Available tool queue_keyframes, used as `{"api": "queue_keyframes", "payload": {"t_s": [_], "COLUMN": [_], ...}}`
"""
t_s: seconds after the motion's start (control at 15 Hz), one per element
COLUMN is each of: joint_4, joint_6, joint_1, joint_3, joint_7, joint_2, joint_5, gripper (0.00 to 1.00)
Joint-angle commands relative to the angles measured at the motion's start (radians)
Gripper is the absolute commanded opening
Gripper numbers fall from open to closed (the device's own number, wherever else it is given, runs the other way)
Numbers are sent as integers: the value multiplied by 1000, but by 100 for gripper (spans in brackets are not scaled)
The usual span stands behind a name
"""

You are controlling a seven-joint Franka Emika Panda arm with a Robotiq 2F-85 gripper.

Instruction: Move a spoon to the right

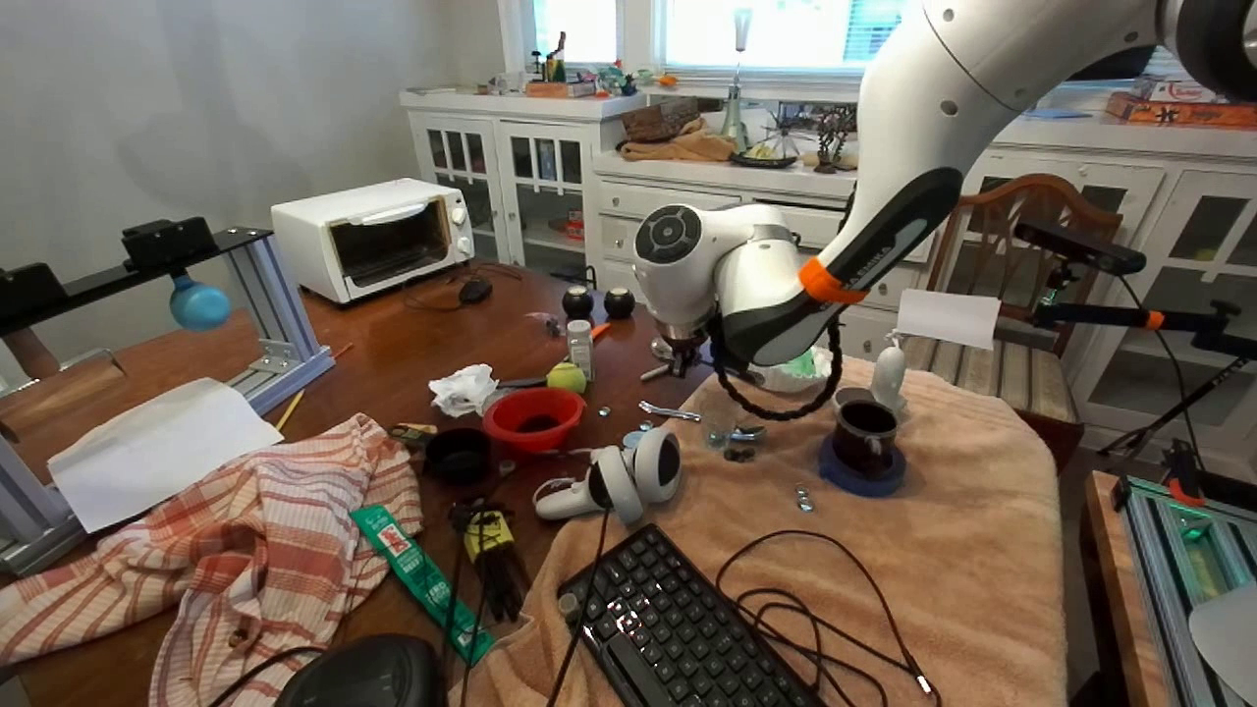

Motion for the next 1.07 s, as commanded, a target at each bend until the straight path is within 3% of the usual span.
{"api": "queue_keyframes", "payload": {"t_s": [0.0, 0.6, 1.0], "joint_4": [16, -6, 3], "joint_6": [-6, -77, -155], "joint_1": [10, -6, -59], "joint_3": [3, 65, 153], "joint_7": [101, 226, 215], "joint_2": [44, 34, 48], "joint_5": [-134, -347, -358], "gripper": [2, 2, 2]}}
